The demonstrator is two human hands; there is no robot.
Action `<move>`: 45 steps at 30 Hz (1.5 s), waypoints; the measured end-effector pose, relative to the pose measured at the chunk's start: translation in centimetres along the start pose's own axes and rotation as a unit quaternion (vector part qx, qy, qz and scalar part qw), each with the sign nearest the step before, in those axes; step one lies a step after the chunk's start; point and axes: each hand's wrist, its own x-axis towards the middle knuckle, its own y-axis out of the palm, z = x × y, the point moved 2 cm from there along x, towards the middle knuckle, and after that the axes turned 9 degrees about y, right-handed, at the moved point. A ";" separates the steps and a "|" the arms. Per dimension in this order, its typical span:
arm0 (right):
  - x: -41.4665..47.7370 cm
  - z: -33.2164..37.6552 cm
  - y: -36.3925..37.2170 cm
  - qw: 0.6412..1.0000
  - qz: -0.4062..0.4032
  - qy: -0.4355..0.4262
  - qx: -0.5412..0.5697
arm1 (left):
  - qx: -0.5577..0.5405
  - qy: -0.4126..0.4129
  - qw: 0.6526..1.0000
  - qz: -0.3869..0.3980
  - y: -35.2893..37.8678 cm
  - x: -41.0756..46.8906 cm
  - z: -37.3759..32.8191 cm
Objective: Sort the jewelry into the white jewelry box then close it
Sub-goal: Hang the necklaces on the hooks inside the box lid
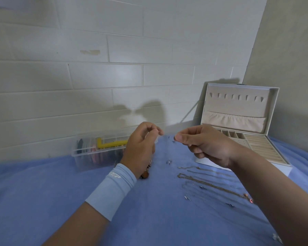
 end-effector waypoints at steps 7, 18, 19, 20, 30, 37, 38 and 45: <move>0.4 -0.6 0.2 0.999 -0.032 0.000 -0.035 | -0.091 -0.123 0.988 0.026 0.5 -0.4 0.6; 0.7 -0.6 0.0 0.998 -0.060 -0.015 -0.025 | -0.005 -0.158 0.983 0.094 0.2 0.0 0.5; 0.6 -0.5 0.0 0.999 -0.045 -0.019 -0.013 | 0.005 -0.156 0.981 0.111 0.1 0.1 0.3; 0.5 -0.3 0.1 0.999 -0.030 -0.022 -0.003 | 0.009 -0.154 0.980 0.127 0.0 0.3 0.0; 0.3 0.2 -0.9 0.999 0.002 -0.030 0.015 | 0.114 -0.060 0.966 0.226 0.1 2.9 -2.2; 0.3 1.5 -4.5 0.997 -0.012 -0.045 0.058 | -0.130 -0.160 0.954 0.220 2.8 7.0 -2.4; 0.5 1.8 -5.2 0.996 -0.016 -0.053 0.067 | -0.166 -0.160 0.949 0.217 3.6 7.7 -2.3; 2.8 3.0 -11.4 0.981 -0.140 -0.088 0.102 | -0.116 -0.154 0.956 0.223 9.0 13.3 -0.9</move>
